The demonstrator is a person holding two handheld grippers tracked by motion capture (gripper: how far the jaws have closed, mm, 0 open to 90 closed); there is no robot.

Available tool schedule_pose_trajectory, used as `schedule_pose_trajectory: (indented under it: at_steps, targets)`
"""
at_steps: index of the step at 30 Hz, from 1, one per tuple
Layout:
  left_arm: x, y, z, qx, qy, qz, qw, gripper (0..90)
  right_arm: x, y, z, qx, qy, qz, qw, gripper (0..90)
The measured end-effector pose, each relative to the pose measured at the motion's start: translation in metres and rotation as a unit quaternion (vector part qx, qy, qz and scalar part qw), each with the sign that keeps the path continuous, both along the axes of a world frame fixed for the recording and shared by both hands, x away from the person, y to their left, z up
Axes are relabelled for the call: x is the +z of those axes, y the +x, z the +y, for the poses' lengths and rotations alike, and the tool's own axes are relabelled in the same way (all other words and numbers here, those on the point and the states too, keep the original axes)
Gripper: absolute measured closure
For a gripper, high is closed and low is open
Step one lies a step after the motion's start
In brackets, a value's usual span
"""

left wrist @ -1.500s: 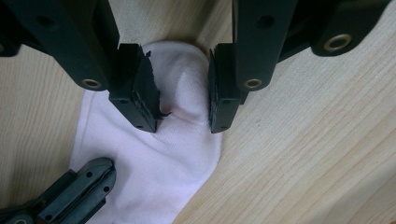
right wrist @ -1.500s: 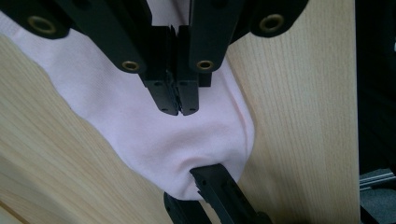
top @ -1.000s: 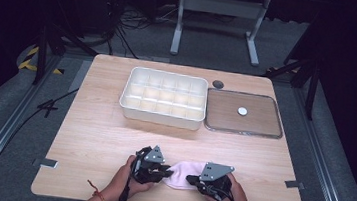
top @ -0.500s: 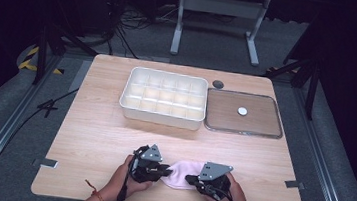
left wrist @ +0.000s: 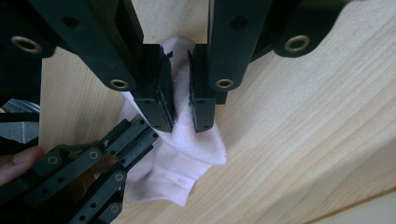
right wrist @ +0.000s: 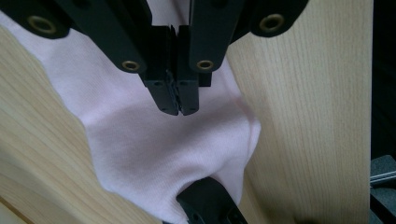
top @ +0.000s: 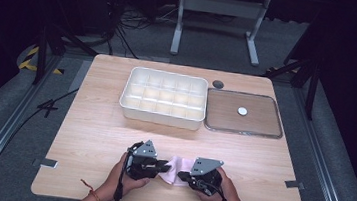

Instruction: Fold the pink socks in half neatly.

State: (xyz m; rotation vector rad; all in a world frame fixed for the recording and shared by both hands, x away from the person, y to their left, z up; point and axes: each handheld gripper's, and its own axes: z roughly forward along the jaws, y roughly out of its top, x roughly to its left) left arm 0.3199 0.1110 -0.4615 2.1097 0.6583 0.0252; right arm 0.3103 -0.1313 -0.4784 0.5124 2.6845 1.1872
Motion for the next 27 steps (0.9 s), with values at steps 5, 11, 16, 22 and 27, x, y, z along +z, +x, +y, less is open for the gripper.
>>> schedule_pose_trajectory:
  at_steps: [5,11,16,22,27]
  targets:
    - [0.004,0.001,0.004,0.006,-0.017,-0.001,0.9998,78.4,0.001,0.003,0.004,0.005,-0.004,0.002,1.0000,88.6]
    - [0.003,0.001,0.000,-0.004,-0.016,-0.001,0.9999,80.7,0.001,0.003,0.005,0.004,-0.004,0.000,1.0000,88.6]
    - [0.002,0.001,-0.003,-0.006,-0.014,-0.003,0.9999,82.1,0.000,0.003,0.005,0.004,-0.002,0.000,1.0000,88.6]
    - [0.005,0.002,0.000,0.002,-0.019,-0.006,0.9998,81.9,0.001,0.003,0.006,0.003,-0.003,0.000,1.0000,88.6]
    - [0.006,0.001,0.001,0.005,-0.019,-0.010,0.9997,81.4,0.001,0.006,0.012,0.004,-0.004,0.002,1.0000,88.6]
